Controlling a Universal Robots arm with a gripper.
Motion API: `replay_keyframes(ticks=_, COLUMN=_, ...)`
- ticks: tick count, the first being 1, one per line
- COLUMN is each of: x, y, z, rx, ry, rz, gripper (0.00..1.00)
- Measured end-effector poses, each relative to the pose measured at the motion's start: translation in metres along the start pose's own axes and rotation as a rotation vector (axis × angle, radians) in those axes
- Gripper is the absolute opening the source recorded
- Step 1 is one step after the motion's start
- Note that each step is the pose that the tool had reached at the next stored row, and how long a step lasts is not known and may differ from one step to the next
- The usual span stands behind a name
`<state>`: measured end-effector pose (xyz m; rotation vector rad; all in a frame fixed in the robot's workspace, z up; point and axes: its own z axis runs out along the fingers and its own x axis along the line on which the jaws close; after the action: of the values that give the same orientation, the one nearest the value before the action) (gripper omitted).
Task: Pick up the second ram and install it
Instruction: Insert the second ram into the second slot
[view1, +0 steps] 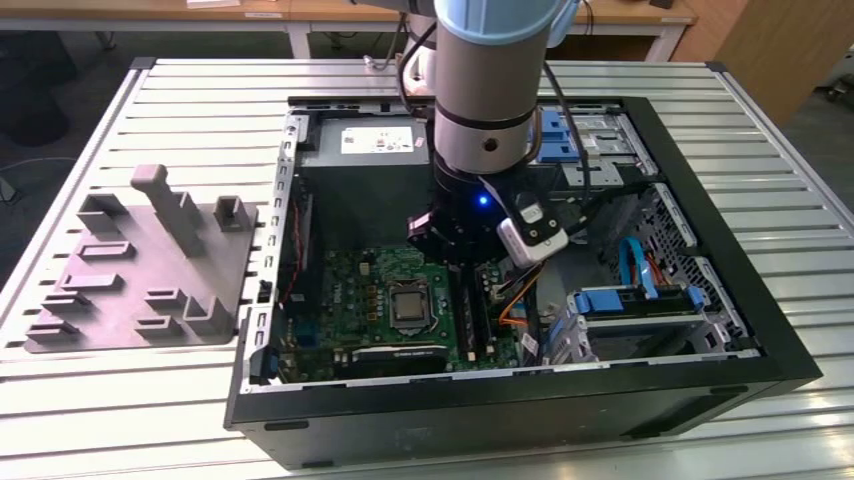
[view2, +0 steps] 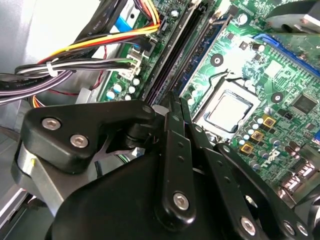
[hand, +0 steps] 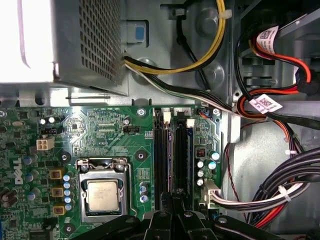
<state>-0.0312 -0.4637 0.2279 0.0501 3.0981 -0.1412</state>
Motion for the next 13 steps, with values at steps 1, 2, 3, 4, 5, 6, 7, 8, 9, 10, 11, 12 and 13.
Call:
replay_keyframes(ticks=1, x=0.0000, y=0.0001, z=0.0003, rx=0.0013, ry=0.0000, rz=0.000, gripper=0.11)
replay_keyframes(ticks=2, x=0.0001, y=0.0001, z=0.0008, rx=0.0029, ry=-0.0001, rz=0.000, gripper=0.11)
replay_keyframes(ticks=3, x=0.0001, y=0.0001, z=0.0012, rx=0.0044, ry=-0.0001, rz=0.000, gripper=0.11)
replay_keyframes(ticks=4, x=0.0001, y=0.0002, z=0.0014, rx=0.0055, ry=0.0000, rz=0.000, gripper=0.11)
replay_keyframes(ticks=5, x=0.0001, y=0.0003, z=0.0016, rx=0.0062, ry=-0.0001, rz=0.000, gripper=0.11)
replay_keyframes(ticks=6, x=0.0002, y=0.0003, z=0.0018, rx=0.0065, ry=-0.0001, rz=0.000, gripper=0.11)
replay_keyframes(ticks=7, x=0.0002, y=0.0004, z=0.0020, rx=0.0069, ry=-0.0002, rz=0.000, gripper=0.11)
replay_keyframes(ticks=8, x=0.0002, y=0.0005, z=0.0022, rx=0.0077, ry=-0.0003, rz=-0.001, gripper=0.11)
replay_keyframes(ticks=9, x=0.0004, y=0.0006, z=0.0023, rx=0.0090, ry=-0.0003, rz=-0.001, gripper=0.11)
replay_keyframes(ticks=10, x=0.0006, y=0.0007, z=0.0023, rx=0.0107, ry=-0.0004, rz=-0.001, gripper=0.11)
replay_keyframes(ticks=11, x=0.0007, y=0.0008, z=0.0024, rx=0.0128, ry=-0.0005, rz=-0.001, gripper=0.11)
replay_keyframes(ticks=12, x=0.0009, y=0.0009, z=0.0023, rx=0.0150, ry=-0.0006, rz=-0.001, gripper=0.11)
replay_keyframes(ticks=13, x=0.0010, y=0.0010, z=0.0023, rx=0.0165, ry=-0.0005, rz=-0.001, gripper=0.11)
